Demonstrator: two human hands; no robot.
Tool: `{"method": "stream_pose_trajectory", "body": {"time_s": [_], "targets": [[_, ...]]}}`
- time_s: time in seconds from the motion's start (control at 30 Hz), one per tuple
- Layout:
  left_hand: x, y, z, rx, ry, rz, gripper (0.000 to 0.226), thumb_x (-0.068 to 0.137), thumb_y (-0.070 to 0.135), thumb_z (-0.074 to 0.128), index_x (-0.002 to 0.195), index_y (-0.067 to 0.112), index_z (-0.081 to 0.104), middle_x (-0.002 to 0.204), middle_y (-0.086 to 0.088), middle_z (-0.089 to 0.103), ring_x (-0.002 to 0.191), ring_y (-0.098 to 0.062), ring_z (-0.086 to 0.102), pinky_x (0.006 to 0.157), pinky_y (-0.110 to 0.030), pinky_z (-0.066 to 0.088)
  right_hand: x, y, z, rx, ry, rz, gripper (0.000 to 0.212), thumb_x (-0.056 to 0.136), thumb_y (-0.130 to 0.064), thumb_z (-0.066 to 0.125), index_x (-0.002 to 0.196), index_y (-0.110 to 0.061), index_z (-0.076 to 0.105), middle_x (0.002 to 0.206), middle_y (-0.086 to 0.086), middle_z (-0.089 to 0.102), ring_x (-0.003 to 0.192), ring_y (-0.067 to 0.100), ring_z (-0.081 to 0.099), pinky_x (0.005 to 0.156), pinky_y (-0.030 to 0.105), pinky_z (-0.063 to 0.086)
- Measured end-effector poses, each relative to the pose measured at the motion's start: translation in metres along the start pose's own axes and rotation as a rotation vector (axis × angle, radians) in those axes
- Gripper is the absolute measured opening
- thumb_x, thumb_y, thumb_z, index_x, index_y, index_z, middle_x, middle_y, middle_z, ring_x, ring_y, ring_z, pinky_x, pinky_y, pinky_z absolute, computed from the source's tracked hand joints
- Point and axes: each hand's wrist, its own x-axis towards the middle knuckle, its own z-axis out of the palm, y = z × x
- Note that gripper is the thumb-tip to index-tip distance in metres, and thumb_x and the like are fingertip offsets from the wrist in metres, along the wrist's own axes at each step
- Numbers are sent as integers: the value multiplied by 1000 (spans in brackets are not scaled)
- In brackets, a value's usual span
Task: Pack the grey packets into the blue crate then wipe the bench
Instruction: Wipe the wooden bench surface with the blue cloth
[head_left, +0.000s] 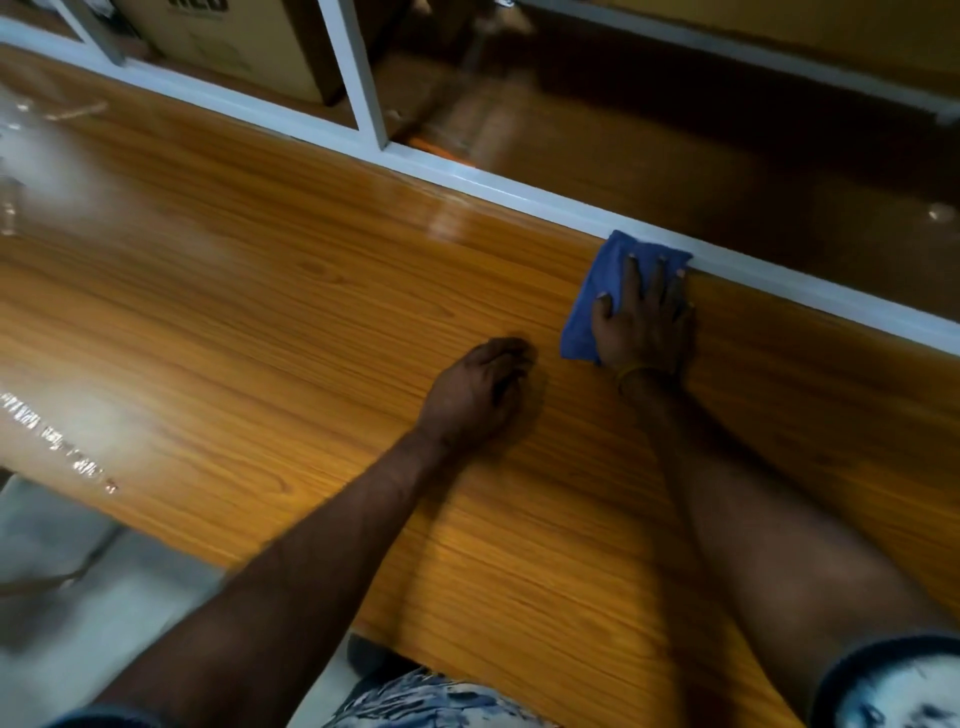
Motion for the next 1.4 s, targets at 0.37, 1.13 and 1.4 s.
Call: {"method": "stream_pose_trajectory", "body": {"time_s": [0.37, 1.13, 1.4], "targets": [[-64, -6, -20, -28, 61, -98, 29, 89, 17, 62, 117, 17, 69, 137, -2, 58, 124, -16, 57, 102, -27, 47, -44, -12, -4, -93, -129, -670, 64, 94, -54, 26, 155, -37, 19, 164, -6, 14, 152, 26, 10, 117, 51, 19], [-251, -47, -92, -57, 135, -268, 26, 92, 11, 59, 116, 7, 69, 139, -8, 56, 123, -23, 57, 99, -34, 49, -320, -137, 12, 58, -82, -110, 66, 97, -45, 39, 156, -27, 19, 165, 6, 10, 152, 31, 4, 120, 56, 11], [-257, -66, -118, -107, 90, -280, 30, 94, 8, 56, 122, 5, 67, 142, -6, 54, 109, -23, 64, 93, -25, 47, -335, -196, 17, 97, -75, 88, 65, 99, -48, 33, 157, -26, 14, 166, 7, 1, 152, 32, -1, 119, 55, 6]]}}
